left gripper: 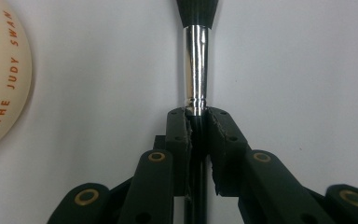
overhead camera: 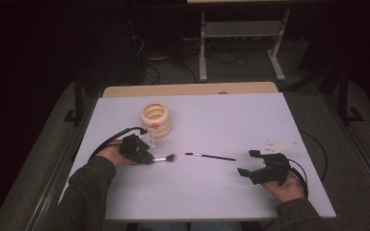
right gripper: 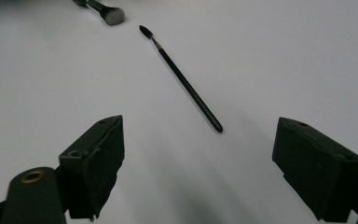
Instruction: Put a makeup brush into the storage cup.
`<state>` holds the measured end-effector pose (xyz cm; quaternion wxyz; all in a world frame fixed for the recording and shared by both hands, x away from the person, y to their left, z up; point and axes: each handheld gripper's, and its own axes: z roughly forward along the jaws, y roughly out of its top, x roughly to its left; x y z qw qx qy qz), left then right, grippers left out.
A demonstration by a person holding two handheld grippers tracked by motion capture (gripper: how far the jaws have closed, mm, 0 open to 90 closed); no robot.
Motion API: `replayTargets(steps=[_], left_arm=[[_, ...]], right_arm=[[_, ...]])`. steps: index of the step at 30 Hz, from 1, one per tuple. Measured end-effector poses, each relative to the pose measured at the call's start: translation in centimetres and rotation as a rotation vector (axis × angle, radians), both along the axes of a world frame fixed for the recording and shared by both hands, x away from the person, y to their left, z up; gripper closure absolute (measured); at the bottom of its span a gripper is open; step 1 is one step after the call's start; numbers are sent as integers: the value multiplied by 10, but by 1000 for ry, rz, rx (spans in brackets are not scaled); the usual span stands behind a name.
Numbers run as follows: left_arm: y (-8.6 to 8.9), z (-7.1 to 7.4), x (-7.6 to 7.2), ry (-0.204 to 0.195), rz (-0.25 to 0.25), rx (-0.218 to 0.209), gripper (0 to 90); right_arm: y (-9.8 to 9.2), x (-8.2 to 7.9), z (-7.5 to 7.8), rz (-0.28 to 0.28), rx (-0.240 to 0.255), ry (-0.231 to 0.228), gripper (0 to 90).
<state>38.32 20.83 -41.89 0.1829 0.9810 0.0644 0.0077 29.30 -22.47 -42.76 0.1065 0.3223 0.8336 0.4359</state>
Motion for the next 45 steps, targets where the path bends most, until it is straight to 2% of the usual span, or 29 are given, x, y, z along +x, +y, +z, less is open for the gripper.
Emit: replayTargets(steps=[3, 4, 6, 9, 14, 18, 21, 22, 23, 25, 26, 27, 29, 30, 36, 38, 41, 45], left_arm=[[-2, 1, 1, 9, 2, 13, 790], [-5, 2, 1, 12, 3, 39, 791], [-7, 3, 1, 11, 15, 55, 792], [-8, 3, 0, 16, 40, 58, 793], [-5, 7, -1, 9, 54, 52, 793], [-1, 15, -3, 3, 74, 15, 793], [-1, 18, -4, -5, 72, 8, 793], [-1, 22, -6, -8, 81, -12, 793], [-1, 22, -6, -8, 81, -12, 793], [-1, 26, -8, -13, 85, -49, 793], [-1, 28, -10, -16, 90, -73, 793], [-1, 29, -11, -15, 103, -105, 793], [0, 30, -14, -17, 107, -129, 793], [-2, 31, -18, -28, 108, -143, 793], [-4, 37, -25, -48, 112, -167, 793], [-4, 41, -27, -51, 115, -210, 792], [-5, 43, -31, -46, 129, -226, 793], [-6, 46, -34, -52, 135, -241, 793]], right_arm=[[0, 0, 0, -2, 0, -1, 158], [0, 1, 0, -2, 1, -3, 158], [0, 1, 0, -2, 1, 0, 158], [1, 0, 0, 1, -2, -1, 159], [1, 0, 1, 1, 8, -5, 172], [2, 0, 0, 10, -7, 5, 171], [3, -1, 0, 10, -6, 8, 171], [3, -2, 0, 12, -3, 7, 171], [3, -2, 0, 12, -3, 7, 171], [4, -1, 1, 11, -1, 10, 177], [5, -1, 2, 10, 21, 20, 181], [5, -1, 2, 10, 21, 20, 181], [7, -2, 4, 17, 56, 37, 187], [12, -2, 5, 30, 38, 30, 186], [23, -1, 13, 75, 46, 36, 202], [26, 0, 15, 82, 53, 45, 202], [28, 3, 18, 93, 57, 62, 196], [34, 6, 24, 111, 59, 60, 198]])
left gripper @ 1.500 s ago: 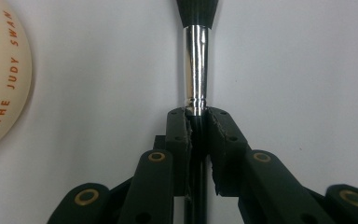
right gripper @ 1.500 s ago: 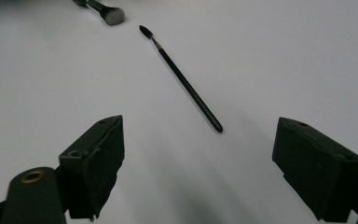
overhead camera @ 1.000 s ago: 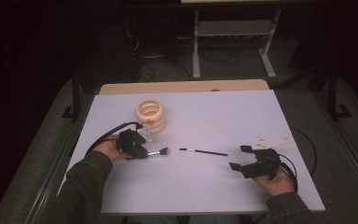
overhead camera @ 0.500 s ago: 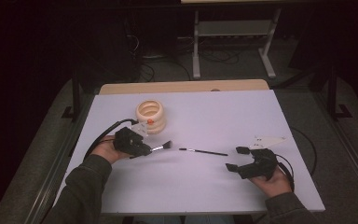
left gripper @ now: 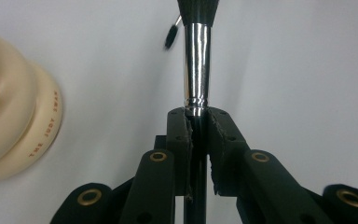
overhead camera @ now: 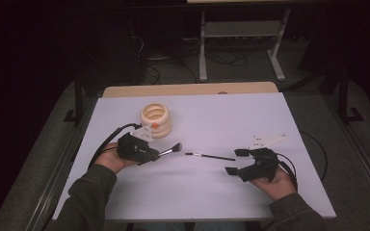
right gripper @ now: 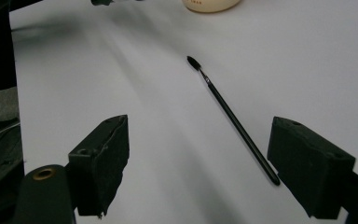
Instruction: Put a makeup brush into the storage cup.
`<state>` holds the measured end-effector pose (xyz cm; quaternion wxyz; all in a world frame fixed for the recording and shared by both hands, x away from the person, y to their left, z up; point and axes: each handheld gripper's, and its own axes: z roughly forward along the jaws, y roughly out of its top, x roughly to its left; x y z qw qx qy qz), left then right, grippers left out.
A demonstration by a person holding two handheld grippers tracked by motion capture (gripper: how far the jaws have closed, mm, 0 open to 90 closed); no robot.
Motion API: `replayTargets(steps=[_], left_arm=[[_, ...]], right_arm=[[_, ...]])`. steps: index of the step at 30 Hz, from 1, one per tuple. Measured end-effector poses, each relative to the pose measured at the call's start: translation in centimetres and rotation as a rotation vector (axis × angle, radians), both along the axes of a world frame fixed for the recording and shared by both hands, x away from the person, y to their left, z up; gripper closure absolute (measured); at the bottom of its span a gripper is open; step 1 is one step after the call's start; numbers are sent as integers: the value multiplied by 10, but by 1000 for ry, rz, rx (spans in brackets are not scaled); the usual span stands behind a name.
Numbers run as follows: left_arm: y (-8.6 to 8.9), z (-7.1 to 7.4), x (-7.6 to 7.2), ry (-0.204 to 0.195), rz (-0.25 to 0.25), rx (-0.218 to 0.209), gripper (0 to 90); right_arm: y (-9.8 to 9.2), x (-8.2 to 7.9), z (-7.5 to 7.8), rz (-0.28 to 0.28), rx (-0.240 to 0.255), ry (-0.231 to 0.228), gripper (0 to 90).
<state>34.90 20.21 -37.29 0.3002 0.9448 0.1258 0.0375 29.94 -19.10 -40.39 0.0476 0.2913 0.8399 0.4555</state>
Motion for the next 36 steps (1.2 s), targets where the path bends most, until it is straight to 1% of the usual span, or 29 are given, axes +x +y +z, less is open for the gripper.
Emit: replayTargets(steps=[1, 2, 3, 6, 7, 9, 10, 11, 14, 15, 16, 17, 18, 19, 20, 21, 22, 23, 25, 26, 28, 29, 30, 32, 33, 34, 36], left_arm=[[0, 1, -1, 1, 3, -11, 793], [-1, 4, -4, 1, 11, -33, 793], [-1, 4, -4, 1, 11, -33, 793], [-5, 8, -9, -8, 11, -67, 793], [-5, 8, -9, -8, 11, -67, 793], [-6, 11, -11, -5, 9, -108, 792], [-8, 15, -13, -13, 9, -138, 793], [-8, 15, -13, -13, 9, -138, 793], [-12, 20, -16, -11, 7, -165, 793], [-13, 22, -17, -10, 0, -193, 792], [-13, 22, -17, -10, 0, -193, 793], [-14, 23, -19, -11, 3, -210, 793], [-14, 25, -21, -10, -2, -241, 792], [-14, 25, -21, -10, -2, -241, 792], [-14, 25, -21, -11, -3, -247, 792], [-15, 25, -22, -14, -3, -250, 792], [-16, 24, -23, -14, -3, -254, 792], [-17, 23, -24, -12, -2, -258, 793], [-19, 22, -24, -19, -10, -251, 792], [-19, 22, -24, -19, -10, -251, 793], [-20, 22, -24, -33, 0, -265, 793], [-19, 22, -25, -40, 7, -280, 792], [-20, 22, -25, -43, 14, -293, 793], [-23, 22, -27, -63, 16, -303, 793], [-23, 22, -27, -63, 16, -303, 793], [-24, 22, -27, -61, 17, -315, 793], [-27, 23, -29, -65, 17, -323, 792]], right_arm=[[0, 0, 0, 0, 0, 0, 198], [2, 2, 6, 5, 12, 4, 205], [2, 2, 6, 5, 12, 4, 205], [9, 7, 17, 21, 12, 7, 218], [9, 7, 17, 21, 12, 7, 218], [14, 11, 25, 31, 27, 0, 223], [15, 11, 28, 34, 31, 1, 223], [17, 12, 30, 38, 33, -5, 223], [21, 13, 34, 46, 40, -11, 227], [25, 14, 38, 58, 47, -14, 230], [25, 14, 38, 58, 47, -14, 230], [28, 15, 39, 61, 48, -14, 230], [32, 17, 42, 69, 49, -21, 230], [32, 17, 42, 69, 49, -21, 230], [38, 18, 43, 70, 44, -7, 235], [41, 18, 43, 75, 48, -9, 254], [41, 18, 43, 75, 48, -9, 254], [44, 19, 43, 86, 52, -10, 262], [54, 20, 41, 110, 61, 1, 261], [54, 20, 41, 110, 61, 1, 261], [59, 23, 40, 123, 58, 3, 260], [64, 24, 40, 132, 76, 9, 260], [65, 25, 40, 132, 82, 15, 260], [69, 26, 41, 138, 95, 9, 265], [69, 26, 41, 138, 95, 9, 265], [72, 27, 43, 145, 108, 1, 285], [76, 27, 44, 152, 125, -1, 299]])
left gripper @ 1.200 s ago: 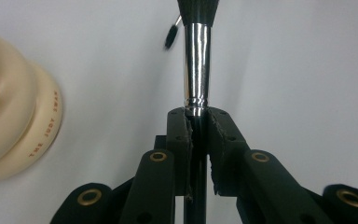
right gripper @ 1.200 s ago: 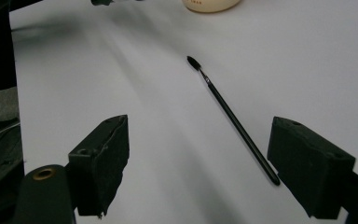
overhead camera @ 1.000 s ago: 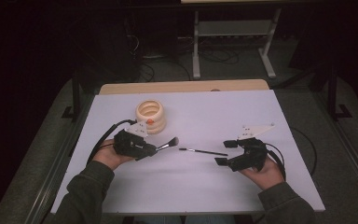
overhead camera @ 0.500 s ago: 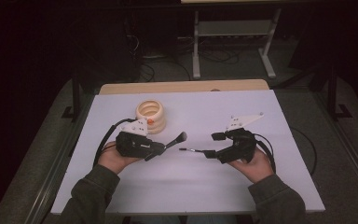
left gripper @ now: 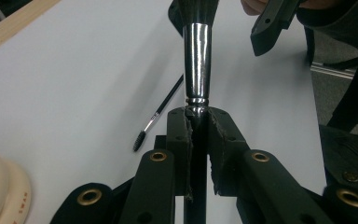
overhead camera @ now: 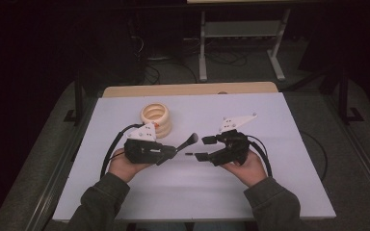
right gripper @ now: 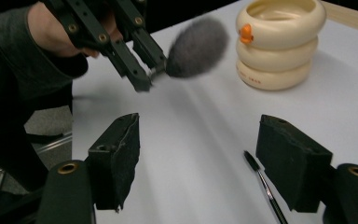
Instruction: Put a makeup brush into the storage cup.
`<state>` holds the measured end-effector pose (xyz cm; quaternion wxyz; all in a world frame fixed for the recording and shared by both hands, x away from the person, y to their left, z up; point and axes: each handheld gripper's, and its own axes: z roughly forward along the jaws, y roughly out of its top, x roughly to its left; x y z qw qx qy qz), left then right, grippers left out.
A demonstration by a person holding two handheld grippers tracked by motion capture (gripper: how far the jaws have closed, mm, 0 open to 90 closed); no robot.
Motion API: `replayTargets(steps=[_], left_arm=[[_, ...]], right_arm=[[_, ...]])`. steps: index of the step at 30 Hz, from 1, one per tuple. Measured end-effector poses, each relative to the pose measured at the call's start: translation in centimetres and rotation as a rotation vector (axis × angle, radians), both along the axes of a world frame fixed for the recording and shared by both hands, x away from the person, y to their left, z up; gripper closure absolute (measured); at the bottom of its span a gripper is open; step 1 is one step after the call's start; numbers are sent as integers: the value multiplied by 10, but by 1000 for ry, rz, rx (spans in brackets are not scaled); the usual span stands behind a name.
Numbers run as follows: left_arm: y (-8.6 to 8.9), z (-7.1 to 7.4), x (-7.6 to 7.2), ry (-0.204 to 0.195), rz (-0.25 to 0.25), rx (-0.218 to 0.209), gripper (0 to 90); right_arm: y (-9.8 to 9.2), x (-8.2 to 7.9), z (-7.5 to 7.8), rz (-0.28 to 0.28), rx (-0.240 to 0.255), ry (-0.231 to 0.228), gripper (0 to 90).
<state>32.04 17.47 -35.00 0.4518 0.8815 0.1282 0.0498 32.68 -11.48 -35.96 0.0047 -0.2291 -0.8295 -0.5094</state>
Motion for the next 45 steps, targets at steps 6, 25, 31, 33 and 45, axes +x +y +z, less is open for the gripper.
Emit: replayTargets(steps=[6, 25, 31, 33, 45], left_arm=[[-5, -6, -3, 3, -16, 2, 792], [-11, -17, -7, 21, -50, 48, 789], [-22, -20, -7, 63, -64, 126, 647], [-25, -19, -5, 74, -85, 160, 639], [-28, -20, -4, 116, -118, 143, 787]], right_arm=[[9, 4, 0, 41, 31, 29, 395], [22, 16, -13, 154, 130, 167, 769], [31, 11, -5, 219, 7, 110, 770], [34, 9, 0, 228, -22, 98, 770], [42, 7, 4, 254, -94, 54, 757]])
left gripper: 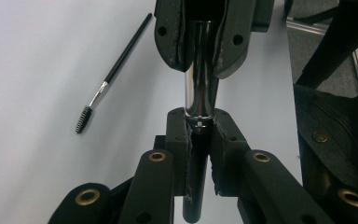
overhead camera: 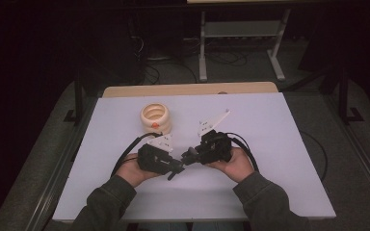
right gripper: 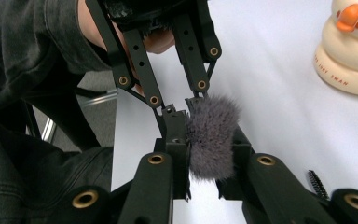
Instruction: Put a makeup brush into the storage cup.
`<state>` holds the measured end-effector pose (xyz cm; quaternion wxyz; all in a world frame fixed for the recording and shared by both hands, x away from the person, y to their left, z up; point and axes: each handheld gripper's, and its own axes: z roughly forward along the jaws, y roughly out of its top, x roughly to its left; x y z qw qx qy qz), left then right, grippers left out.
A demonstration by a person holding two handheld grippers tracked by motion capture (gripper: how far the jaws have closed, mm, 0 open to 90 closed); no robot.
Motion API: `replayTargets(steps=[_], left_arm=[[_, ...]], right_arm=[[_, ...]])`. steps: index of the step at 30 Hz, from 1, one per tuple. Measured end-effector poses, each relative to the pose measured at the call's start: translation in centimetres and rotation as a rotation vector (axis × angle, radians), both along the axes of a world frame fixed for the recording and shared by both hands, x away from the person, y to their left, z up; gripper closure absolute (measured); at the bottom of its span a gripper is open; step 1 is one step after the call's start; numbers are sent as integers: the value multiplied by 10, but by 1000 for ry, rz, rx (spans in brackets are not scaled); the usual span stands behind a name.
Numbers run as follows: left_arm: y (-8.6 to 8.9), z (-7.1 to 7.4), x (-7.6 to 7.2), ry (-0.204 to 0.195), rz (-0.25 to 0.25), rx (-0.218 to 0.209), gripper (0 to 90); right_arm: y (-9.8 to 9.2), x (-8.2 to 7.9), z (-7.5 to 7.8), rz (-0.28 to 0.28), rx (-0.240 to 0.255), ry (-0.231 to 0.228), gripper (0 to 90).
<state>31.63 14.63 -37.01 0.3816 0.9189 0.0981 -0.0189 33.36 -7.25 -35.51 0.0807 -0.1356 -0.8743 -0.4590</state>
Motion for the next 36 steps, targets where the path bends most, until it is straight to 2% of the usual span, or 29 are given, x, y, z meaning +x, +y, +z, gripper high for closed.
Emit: replayTargets(steps=[3, 4, 6, 7, 10, 11, 17, 20, 23, 25, 36], left_arm=[[3, 2, 0, -2, 17, -6, 788], [4, 2, 1, -3, 22, -13, 788], [7, 4, 4, -9, 21, -10, 789], [8, 4, 4, -4, 32, -20, 789], [12, 5, 6, 4, 57, -30, 789], [14, 5, 7, 3, 76, -45, 789], [17, 7, 11, 5, 83, -47, 789], [20, 7, 14, 22, 101, -49, 789], [22, 7, 15, 18, 102, -49, 789], [23, 8, 17, 22, 110, -53, 789], [30, 17, 23, 3, 140, -59, 789]], right_arm=[[-4, -1, 1, -32, 26, 21, 549], [-5, -2, 1, -40, 33, 3, 518], [-8, -4, 1, -57, 30, 1, 506], [-15, -4, 1, -77, 46, -1, 476], [-23, -5, 0, -100, 53, -8, 460], [-30, -5, -2, -124, 56, -10, 433], [-47, -8, -7, -179, 50, -14, 383], [-61, -9, -12, -232, 46, -19, 367], [-68, -9, -14, -251, 45, -19, 357], [-77, -11, -16, -284, 46, -34, 351], [-101, -17, -20, -358, 30, -50, 321]])
